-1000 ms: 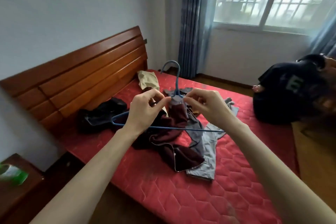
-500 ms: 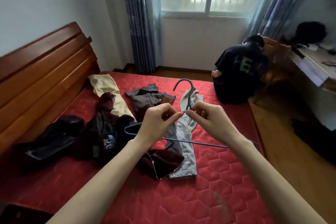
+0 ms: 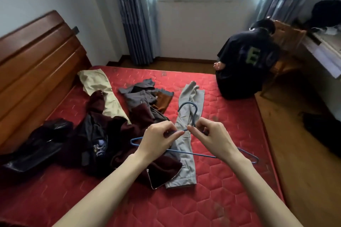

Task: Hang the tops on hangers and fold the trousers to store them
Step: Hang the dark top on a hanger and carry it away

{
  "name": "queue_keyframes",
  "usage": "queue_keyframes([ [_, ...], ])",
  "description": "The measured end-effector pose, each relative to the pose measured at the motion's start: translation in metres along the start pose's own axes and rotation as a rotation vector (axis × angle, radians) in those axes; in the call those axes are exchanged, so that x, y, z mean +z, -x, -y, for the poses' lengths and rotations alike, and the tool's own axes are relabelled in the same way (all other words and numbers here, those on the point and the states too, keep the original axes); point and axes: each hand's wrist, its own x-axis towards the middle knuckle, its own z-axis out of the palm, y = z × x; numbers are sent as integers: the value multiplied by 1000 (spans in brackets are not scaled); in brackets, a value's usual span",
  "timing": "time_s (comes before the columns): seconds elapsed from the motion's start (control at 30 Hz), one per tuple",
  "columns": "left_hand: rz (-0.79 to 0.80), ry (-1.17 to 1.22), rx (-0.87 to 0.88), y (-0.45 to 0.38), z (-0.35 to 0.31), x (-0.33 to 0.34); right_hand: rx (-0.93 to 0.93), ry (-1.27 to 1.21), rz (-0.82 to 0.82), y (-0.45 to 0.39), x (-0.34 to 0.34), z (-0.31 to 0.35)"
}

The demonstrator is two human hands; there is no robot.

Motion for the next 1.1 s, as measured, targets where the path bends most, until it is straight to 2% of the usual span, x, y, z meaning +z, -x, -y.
queue_keyframes([
  [0.23, -51, -154, -80, -1, 43, -23, -59, 15, 70, -41, 50, 1],
  [0.57, -99, -291, -201, 28, 136, -111, -94, 79, 119, -97, 172, 52],
  [0.83, -37, -317, -247, 49, 258, -184, 30, 102, 64, -123, 303, 87],
  [1.1, -15, -289, -241, 68, 390, -185, 145, 67, -27, -122, 420, 63],
])
